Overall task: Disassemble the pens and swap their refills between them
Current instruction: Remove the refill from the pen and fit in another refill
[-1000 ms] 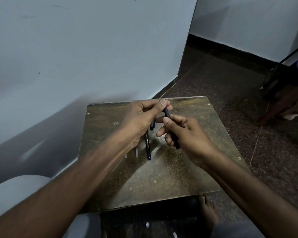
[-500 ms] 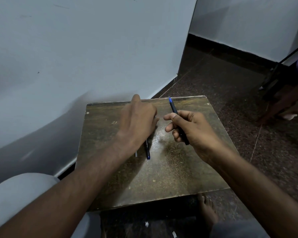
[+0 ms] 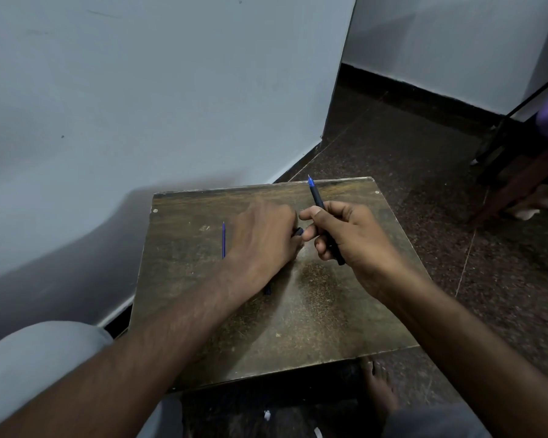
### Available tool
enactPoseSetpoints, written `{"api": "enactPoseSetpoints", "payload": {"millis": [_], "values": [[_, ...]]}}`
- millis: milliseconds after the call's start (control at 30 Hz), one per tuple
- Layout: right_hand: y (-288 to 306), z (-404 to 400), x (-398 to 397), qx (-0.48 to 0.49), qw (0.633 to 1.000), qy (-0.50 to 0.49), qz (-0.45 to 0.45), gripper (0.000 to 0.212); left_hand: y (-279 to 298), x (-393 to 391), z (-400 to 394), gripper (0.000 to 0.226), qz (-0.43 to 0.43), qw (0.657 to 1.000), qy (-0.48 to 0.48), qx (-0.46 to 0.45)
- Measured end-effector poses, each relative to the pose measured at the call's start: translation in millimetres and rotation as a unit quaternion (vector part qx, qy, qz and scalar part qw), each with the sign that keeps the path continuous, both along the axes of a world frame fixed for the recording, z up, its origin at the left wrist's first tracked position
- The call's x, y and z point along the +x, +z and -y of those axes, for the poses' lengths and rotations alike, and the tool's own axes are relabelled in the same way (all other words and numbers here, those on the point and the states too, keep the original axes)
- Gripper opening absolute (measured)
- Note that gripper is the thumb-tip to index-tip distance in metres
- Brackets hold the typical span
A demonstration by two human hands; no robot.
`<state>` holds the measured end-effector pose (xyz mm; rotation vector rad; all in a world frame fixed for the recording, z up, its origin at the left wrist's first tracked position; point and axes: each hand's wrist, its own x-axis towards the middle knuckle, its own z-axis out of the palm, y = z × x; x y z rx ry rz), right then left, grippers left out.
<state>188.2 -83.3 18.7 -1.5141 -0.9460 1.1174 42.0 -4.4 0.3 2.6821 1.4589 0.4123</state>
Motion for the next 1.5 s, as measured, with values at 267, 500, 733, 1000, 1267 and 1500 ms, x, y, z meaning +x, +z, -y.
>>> {"api": "enactPoseSetpoints", "payload": {"millis": [267, 500, 733, 1000, 1267, 1500], "values": [[-4, 3, -5, -0.028, 0.999, -0.010, 0.044, 0.025, 2, -9, -28, 0.007, 0.367, 0.879, 0.045, -0.302], [-10, 2, -10, -0.049, 0.985, 0.037, 0.160, 0.026, 7, -27, -47, 0.015, 0.531, 0.744, 0.094, -0.393], [-9, 1, -12, -0.058, 0.979, 0.038, 0.193, 0.025, 8, -34, -51, 0.020, 0.581, 0.704, 0.101, -0.396], [-5, 2, -13, -0.054, 0.979, 0.041, 0.191, 0.026, 7, -31, -40, 0.021, 0.545, 0.741, 0.070, -0.386], [-11, 0, -14, -0.055, 0.985, 0.001, 0.165, 0.030, 1, -20, -21, 0.021, 0.483, 0.817, 0.034, -0.314], [-16, 5, -13, -0.026, 0.994, 0.014, 0.107, 0.032, -2, -20, -21, 0.013, 0.504, 0.780, -0.003, -0.371]]}}
